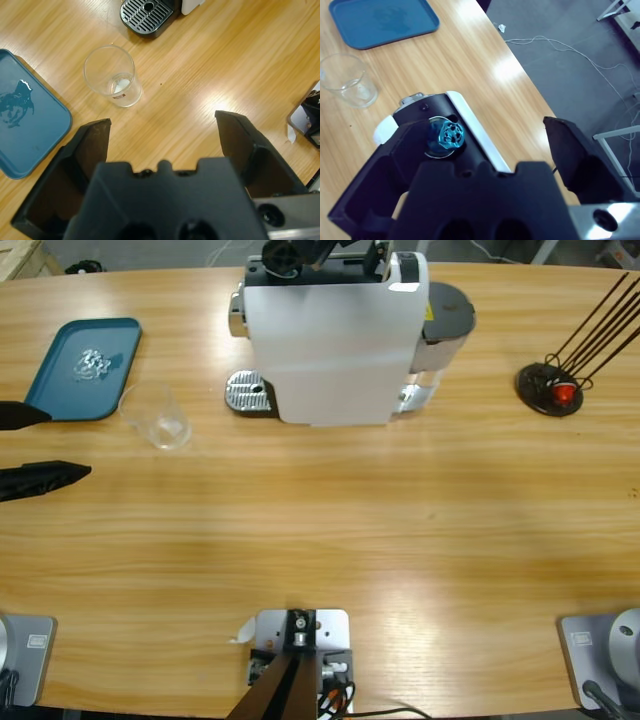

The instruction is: Pour coffee

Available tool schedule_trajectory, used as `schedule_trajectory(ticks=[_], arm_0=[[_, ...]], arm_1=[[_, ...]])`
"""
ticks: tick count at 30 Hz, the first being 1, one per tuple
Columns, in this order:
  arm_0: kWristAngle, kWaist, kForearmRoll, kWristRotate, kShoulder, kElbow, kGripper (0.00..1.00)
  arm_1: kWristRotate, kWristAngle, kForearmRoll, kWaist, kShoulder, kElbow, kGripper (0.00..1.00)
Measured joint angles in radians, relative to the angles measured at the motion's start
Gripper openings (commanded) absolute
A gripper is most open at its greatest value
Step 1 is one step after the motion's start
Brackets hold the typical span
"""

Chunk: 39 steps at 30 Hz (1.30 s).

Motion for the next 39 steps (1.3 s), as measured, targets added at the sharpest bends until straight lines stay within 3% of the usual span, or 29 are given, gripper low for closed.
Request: schedule_trajectory(ticks=[11, 22, 31, 35, 39], arm_0=[[0.000, 0.000, -0.009, -0.003, 0.000, 0.000, 0.908], [-0.003, 0.000, -0.014, -0.003, 0.000, 0.000, 0.908], [-0.004, 0.000, -0.014, -0.003, 0.000, 0.002, 0.908], [-0.004, 0.000, -0.014, -0.003, 0.004, 0.008, 0.908], [-0.004, 0.000, -0.018, -0.003, 0.004, 0.008, 0.908]], arm_1=[[-0.033, -0.041, 0.058, 0.034, -0.033, -0.095, 0.982], [-0.136, -0.097, 0.186, 0.116, -0.071, -0.087, 0.899], [-0.147, -0.158, 0.186, 0.117, 0.017, -0.125, 0.889], [-0.143, -0.158, 0.186, 0.117, 0.031, -0.143, 0.766], [-0.143, -0.158, 0.186, 0.117, 0.031, -0.143, 0.766]])
